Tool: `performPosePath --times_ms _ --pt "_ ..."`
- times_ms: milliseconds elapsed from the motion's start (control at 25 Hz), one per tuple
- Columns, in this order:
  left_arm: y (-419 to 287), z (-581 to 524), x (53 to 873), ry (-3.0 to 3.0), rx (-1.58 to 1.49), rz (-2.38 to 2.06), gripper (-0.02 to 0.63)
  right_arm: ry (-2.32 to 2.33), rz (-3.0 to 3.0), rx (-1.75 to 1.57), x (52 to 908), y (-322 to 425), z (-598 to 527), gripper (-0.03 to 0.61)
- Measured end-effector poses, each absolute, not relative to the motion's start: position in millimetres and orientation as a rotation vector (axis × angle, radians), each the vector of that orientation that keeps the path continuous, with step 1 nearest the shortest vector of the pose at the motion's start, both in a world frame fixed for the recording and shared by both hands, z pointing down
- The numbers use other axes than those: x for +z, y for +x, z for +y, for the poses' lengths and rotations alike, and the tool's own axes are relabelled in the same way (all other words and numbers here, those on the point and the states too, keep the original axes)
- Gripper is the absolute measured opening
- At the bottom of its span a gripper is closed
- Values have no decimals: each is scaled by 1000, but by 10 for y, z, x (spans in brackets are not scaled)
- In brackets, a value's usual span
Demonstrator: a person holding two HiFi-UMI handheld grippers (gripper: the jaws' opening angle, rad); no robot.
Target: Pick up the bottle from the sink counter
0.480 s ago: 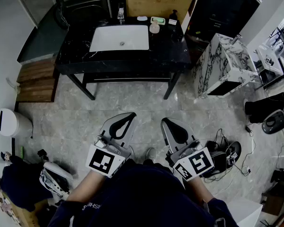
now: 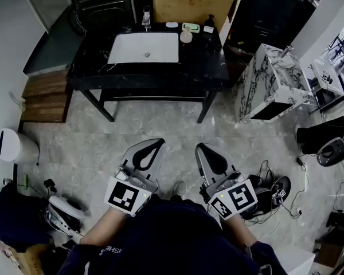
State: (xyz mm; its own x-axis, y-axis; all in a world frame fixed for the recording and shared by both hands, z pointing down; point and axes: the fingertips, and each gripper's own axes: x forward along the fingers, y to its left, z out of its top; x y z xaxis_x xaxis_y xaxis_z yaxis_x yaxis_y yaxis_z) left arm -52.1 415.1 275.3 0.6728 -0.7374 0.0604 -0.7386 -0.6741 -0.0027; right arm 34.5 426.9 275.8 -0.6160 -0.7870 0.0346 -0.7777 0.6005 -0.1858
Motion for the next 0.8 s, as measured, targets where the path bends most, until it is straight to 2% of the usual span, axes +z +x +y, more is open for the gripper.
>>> performPosePath --times_ms 800 --pt "55 4177 2820 2835 92 -1321 8 -1260 2810 -321 2871 883 4258 26"
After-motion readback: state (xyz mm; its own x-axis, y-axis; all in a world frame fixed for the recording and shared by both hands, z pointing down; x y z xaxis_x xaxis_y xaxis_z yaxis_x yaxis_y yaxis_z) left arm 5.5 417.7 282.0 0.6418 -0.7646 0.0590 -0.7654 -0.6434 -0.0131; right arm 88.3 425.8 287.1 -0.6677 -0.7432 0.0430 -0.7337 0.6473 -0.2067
